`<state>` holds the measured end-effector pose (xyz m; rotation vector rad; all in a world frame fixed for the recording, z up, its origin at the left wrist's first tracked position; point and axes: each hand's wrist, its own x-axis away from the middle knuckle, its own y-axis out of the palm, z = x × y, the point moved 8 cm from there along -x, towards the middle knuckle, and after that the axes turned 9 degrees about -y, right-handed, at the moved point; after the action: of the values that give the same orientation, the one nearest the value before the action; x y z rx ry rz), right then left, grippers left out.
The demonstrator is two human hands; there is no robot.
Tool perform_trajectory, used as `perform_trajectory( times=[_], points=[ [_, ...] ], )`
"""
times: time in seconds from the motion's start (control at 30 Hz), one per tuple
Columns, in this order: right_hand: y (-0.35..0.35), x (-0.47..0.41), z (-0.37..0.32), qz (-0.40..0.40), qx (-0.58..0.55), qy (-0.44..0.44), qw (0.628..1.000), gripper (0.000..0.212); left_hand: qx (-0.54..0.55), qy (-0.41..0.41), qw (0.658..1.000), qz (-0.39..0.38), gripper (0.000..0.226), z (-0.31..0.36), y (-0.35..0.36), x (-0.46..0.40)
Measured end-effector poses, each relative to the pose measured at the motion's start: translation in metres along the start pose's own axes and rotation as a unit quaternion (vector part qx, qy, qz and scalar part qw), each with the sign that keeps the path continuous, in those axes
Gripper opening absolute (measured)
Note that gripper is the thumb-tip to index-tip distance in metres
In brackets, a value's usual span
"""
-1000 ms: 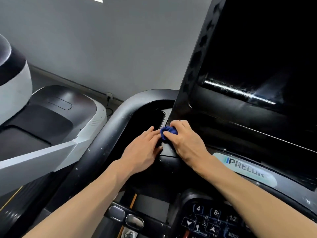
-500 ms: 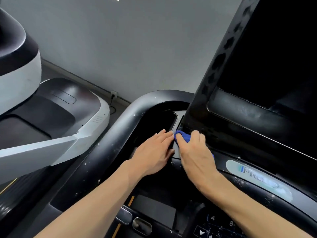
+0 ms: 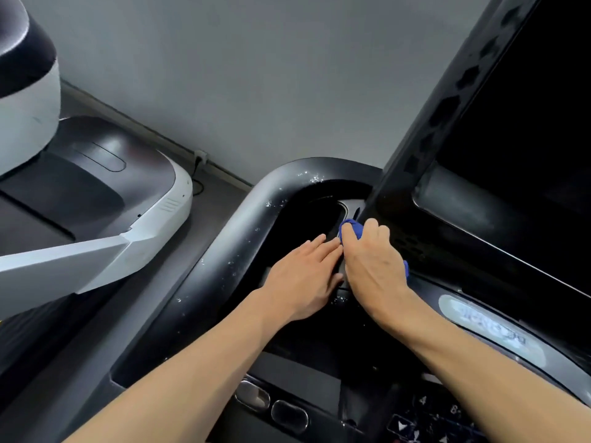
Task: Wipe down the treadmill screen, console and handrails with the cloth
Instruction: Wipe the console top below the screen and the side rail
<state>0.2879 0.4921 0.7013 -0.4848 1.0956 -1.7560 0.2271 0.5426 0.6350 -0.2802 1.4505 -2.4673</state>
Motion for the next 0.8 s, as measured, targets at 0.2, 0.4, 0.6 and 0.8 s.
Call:
perform_trajectory(
  times=[0.2, 0.4, 0.6, 0.8],
  points=[
    [0.002, 0.004, -0.005, -0.072, 0.005, -0.025, 0.997, 0.038, -0.008, -0.001, 1.000, -0.007, 0.063, -0.001, 0.002, 0.000],
    [0.000, -0.005, -0.009, -0.145, -0.017, -0.008, 0.989, 0.043, -0.009, 0.003, 1.000, -0.012, 0.062, -0.001, 0.001, 0.002],
    [0.001, -0.024, 0.001, -0.152, -0.024, -0.020, 0.988, 0.028, -0.015, -0.004, 1.000, -0.020, 0.063, -0.003, 0.001, 0.002],
    [0.002, 0.022, 0.004, -0.055, -0.027, -0.059, 0.996, 0.054, -0.030, -0.007, 0.999, -0.024, 0.061, 0.000, -0.002, 0.003]
  ],
)
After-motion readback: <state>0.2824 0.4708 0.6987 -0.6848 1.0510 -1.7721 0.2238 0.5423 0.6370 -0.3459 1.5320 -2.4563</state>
